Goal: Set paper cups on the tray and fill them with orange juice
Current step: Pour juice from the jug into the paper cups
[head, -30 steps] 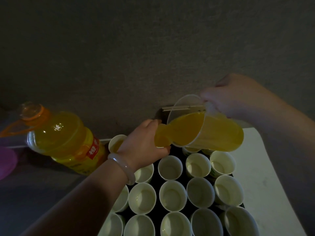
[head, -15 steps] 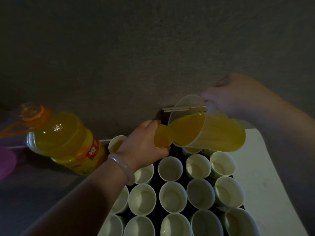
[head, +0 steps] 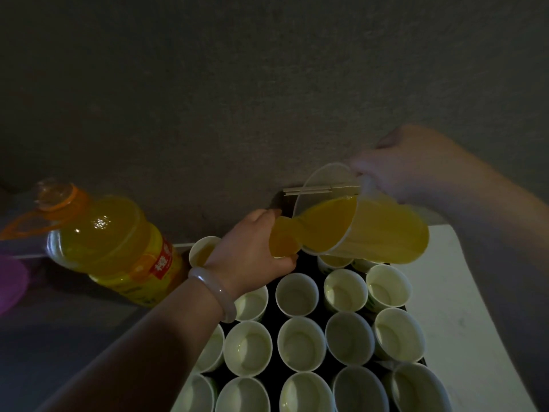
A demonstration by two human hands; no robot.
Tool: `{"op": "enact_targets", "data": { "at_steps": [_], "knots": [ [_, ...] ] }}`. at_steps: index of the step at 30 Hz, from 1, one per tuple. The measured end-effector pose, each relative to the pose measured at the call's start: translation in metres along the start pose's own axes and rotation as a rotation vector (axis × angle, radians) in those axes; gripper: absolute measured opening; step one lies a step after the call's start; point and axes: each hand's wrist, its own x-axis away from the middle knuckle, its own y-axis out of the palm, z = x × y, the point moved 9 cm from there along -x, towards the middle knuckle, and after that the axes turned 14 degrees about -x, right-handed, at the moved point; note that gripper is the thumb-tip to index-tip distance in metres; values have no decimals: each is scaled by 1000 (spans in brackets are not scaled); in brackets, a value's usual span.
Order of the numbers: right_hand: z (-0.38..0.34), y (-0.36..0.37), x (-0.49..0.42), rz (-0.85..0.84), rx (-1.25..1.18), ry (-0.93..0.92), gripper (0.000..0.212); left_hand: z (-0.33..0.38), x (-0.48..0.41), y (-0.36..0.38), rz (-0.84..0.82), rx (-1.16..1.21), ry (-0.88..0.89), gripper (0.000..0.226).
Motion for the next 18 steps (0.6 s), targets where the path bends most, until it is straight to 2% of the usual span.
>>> {"op": "enact_targets", "data": {
  "at_steps": [2,4,6,10,18],
  "knots": [
    [-1,1,1,-15,6,-14,9,0,0,0,-1,7,-5,83],
    [8,0,-2,-2,-34,24,15,-1,0,0,1,13,-10,83],
    [20,3,-2,0,-182,101,25,-1,0,-1,7,17,-12,83],
    [50,5,4,143,-600,314,34,-3,0,-3,28,14,-23,83],
    [92,17,17,253,-993,402,15,-8,-4,-6,57,28,-46,83]
  ]
}}
